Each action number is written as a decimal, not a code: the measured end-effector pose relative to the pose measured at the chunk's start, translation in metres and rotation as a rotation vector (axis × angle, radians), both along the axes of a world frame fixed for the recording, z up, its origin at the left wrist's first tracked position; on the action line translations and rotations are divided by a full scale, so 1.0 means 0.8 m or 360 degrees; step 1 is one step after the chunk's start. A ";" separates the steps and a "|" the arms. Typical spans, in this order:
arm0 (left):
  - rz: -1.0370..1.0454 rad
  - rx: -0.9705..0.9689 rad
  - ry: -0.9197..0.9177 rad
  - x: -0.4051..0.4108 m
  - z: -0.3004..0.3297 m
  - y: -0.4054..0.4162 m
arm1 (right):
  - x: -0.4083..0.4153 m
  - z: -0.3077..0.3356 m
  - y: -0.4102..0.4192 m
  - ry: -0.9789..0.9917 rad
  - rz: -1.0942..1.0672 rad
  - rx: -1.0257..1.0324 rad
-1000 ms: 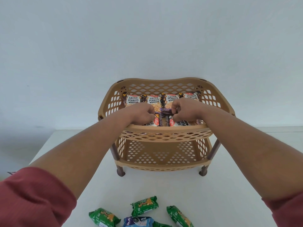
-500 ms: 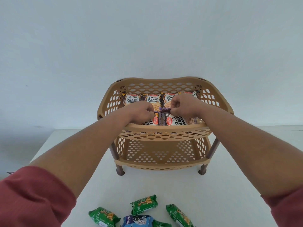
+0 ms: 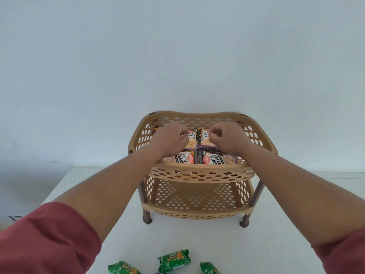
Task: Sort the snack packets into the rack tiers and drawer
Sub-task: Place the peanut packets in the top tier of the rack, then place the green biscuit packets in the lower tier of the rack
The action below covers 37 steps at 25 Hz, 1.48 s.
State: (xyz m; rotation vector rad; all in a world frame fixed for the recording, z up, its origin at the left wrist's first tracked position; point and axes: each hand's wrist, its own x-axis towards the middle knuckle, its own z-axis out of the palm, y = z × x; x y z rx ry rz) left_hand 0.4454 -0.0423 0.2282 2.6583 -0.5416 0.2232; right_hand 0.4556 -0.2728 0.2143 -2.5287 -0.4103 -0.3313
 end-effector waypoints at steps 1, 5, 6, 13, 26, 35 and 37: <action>0.0007 -0.0010 -0.0079 -0.005 0.007 0.003 | -0.004 0.004 0.001 -0.0062 -0.0010 -0.0016; -0.0079 0.0021 -0.0263 -0.030 0.028 0.019 | -0.029 0.019 0.008 -0.0114 0.0004 -0.0201; -0.0114 0.0004 -0.0302 -0.040 0.030 0.024 | -0.041 0.021 0.011 -0.0115 0.0025 -0.0211; -0.0105 -0.0618 -0.0669 -0.137 -0.015 0.047 | -0.155 -0.001 0.034 -0.0185 0.0100 -0.0560; -0.0014 -0.0685 0.0367 -0.321 -0.259 0.064 | -0.342 -0.206 0.021 0.0251 0.0038 -0.0222; 0.0720 -0.0835 0.0774 -0.456 -0.332 0.037 | -0.433 -0.295 -0.027 0.0842 0.0092 0.0203; 0.0929 -0.0941 0.0913 -0.480 -0.344 0.020 | -0.450 -0.306 -0.037 0.0919 0.0126 0.0205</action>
